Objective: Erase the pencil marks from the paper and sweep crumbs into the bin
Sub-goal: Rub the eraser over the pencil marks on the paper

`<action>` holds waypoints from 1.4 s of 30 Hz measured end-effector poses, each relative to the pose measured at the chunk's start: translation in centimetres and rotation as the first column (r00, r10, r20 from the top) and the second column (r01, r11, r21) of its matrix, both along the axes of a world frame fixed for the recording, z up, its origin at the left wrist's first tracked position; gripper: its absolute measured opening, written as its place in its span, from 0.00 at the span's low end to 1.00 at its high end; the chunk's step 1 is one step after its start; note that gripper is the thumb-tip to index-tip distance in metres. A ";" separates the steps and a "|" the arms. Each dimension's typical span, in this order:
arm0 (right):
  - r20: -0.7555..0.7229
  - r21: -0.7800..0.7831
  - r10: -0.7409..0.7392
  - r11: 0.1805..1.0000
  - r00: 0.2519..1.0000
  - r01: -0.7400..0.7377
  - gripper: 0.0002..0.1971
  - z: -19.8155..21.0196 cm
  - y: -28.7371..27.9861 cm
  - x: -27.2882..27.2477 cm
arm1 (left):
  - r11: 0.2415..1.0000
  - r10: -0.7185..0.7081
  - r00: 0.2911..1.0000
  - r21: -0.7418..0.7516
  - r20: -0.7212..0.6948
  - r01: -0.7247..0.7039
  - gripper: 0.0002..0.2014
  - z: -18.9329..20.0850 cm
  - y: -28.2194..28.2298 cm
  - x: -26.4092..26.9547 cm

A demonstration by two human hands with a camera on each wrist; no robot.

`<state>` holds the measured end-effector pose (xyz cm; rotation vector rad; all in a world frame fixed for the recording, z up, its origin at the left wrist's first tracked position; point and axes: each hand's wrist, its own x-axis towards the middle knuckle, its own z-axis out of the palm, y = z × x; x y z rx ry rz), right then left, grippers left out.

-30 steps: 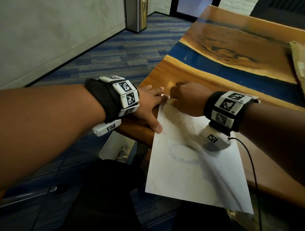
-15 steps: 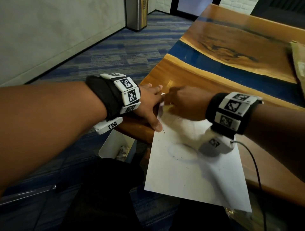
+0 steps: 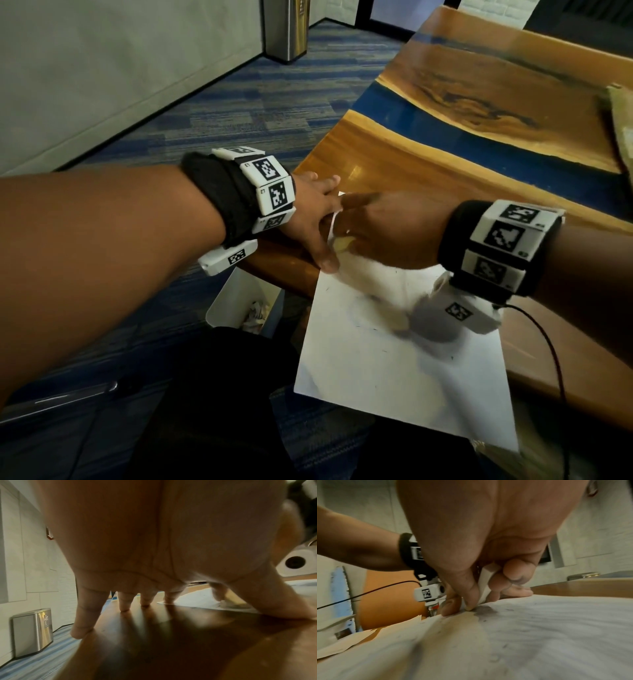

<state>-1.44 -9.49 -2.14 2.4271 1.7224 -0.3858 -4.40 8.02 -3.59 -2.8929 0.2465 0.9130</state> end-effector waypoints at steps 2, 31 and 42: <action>0.015 -0.026 0.018 1.000 1.000 -0.018 0.17 0.1 0.0 0.7 | 1.000 -0.005 1.000 0.009 0.001 0.005 0.66 0.0 0.0 0.0; 0.082 0.021 -0.240 0.971 0.967 0.239 0.15 -0.4 -0.5 2.2 | 0.996 -0.087 0.995 -0.004 0.040 0.088 0.63 -0.1 -0.7 -0.7; 0.157 0.058 -0.284 0.959 0.946 0.278 0.14 -0.7 -1.0 2.8 | 0.993 -0.115 0.993 0.033 0.015 0.115 0.62 0.1 -0.5 -0.4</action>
